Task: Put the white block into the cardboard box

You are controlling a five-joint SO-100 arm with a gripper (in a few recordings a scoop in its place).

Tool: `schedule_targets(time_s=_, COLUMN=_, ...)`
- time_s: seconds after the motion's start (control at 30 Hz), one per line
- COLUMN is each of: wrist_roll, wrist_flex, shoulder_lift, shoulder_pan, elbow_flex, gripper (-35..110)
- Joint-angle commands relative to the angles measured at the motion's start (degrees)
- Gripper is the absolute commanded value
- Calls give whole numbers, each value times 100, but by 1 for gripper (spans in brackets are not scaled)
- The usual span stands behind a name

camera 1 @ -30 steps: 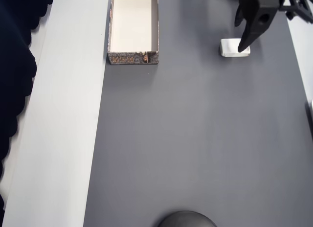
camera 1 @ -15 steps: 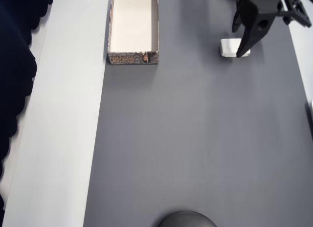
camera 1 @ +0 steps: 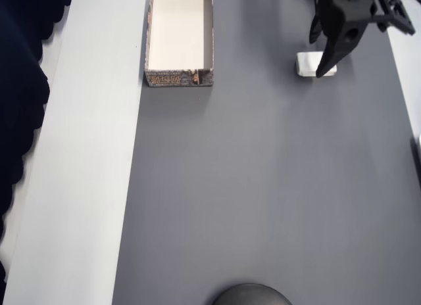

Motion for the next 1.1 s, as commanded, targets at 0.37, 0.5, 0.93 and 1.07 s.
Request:
schedule_targets(time_s=0.37, wrist_roll=26, wrist_flex=-79, shoulder_lift=-255, shoulder_pan=26, elbow_flex=-18, gripper=26)
schedule_targets(time_s=0.5, wrist_roll=35, wrist_flex=-141, shoulder_lift=-281, shoulder_pan=26, elbow_flex=-18, gripper=26)
schedule_targets(time_s=0.93, wrist_roll=141, wrist_flex=-255, shoulder_lift=-316, shoulder_pan=114, elbow_flex=-26, gripper=23)
schedule_targets(time_s=1.07, wrist_roll=185, wrist_flex=-255, shoulder_lift=-334, shoulder_pan=114, elbow_flex=-26, gripper=22)
